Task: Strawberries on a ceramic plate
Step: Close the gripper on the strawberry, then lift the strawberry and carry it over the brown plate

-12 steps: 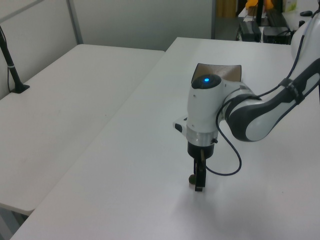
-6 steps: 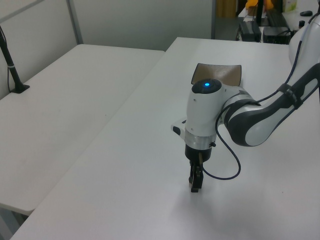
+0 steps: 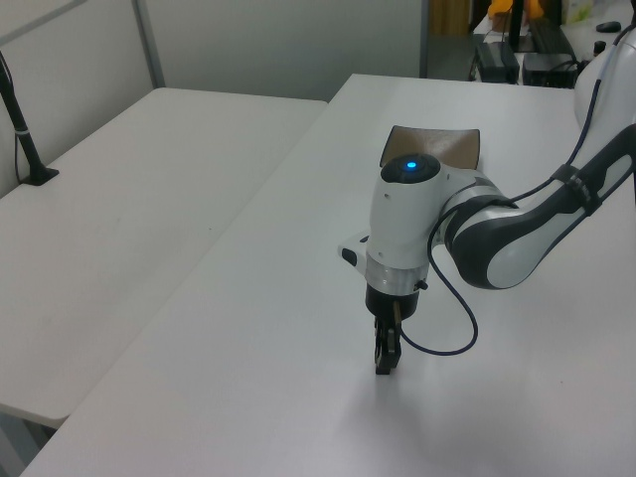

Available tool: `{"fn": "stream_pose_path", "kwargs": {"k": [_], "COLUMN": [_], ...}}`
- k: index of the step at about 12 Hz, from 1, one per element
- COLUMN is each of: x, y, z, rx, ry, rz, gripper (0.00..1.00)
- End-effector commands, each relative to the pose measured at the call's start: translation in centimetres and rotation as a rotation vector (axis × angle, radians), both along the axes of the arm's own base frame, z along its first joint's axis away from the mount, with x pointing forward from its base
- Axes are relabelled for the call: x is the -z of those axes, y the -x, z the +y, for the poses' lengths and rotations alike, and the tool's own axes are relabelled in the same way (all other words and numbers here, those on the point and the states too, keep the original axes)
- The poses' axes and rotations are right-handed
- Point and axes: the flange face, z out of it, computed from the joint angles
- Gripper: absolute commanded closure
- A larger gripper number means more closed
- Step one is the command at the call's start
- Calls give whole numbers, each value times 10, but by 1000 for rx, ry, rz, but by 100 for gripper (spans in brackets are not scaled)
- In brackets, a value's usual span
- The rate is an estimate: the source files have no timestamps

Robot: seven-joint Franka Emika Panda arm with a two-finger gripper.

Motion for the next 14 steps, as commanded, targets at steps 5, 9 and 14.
{"fn": "stream_pose_path", "kwargs": {"k": [5, 9, 14], "x": [-61, -137, -233], "y": [-15, -26, -38], "z": [-29, -89, -208], "rx": [53, 128, 202], "ry": [-10, 9, -5], "rz": [-36, -20, -17], "gripper": [90, 90, 89]}}
